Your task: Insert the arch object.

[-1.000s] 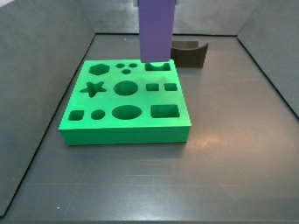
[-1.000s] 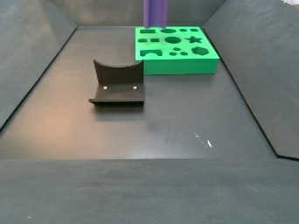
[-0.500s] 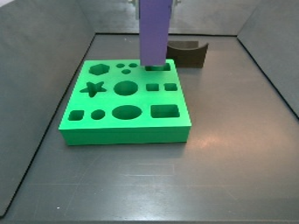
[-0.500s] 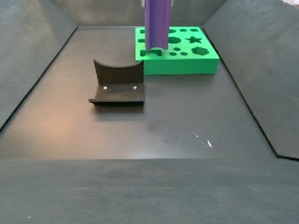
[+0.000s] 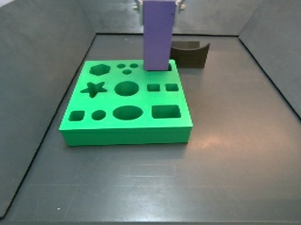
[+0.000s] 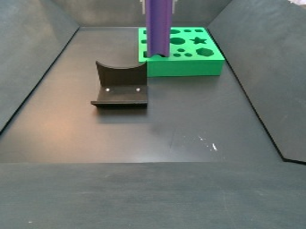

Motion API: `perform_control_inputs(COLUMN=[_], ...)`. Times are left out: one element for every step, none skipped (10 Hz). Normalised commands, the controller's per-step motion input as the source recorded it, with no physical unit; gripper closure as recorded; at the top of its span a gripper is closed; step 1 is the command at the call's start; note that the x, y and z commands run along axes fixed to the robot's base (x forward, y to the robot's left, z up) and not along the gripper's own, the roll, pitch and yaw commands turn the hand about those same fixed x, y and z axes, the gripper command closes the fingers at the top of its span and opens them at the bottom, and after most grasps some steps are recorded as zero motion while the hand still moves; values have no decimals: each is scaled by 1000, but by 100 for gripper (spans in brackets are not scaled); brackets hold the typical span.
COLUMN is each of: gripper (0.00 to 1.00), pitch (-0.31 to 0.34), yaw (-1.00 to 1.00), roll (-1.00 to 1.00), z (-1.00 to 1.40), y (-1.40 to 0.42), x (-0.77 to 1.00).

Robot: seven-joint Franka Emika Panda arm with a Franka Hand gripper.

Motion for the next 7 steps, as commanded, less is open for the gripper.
perform_control_inputs(gripper=[100,100,100,100,100,100,100], pitch=[44,0,-19,-17,-14,-6,0], yaw=[-120,-134,-69,0,-9,-40,-40], roll=[-74,-90,-106,-84,-93,-76,-71], z=[-334,-323,-260,-251,-320,-380,-357], y=[0,0,0,0,0,0,0], x=[523,229,34,0,40,77,97])
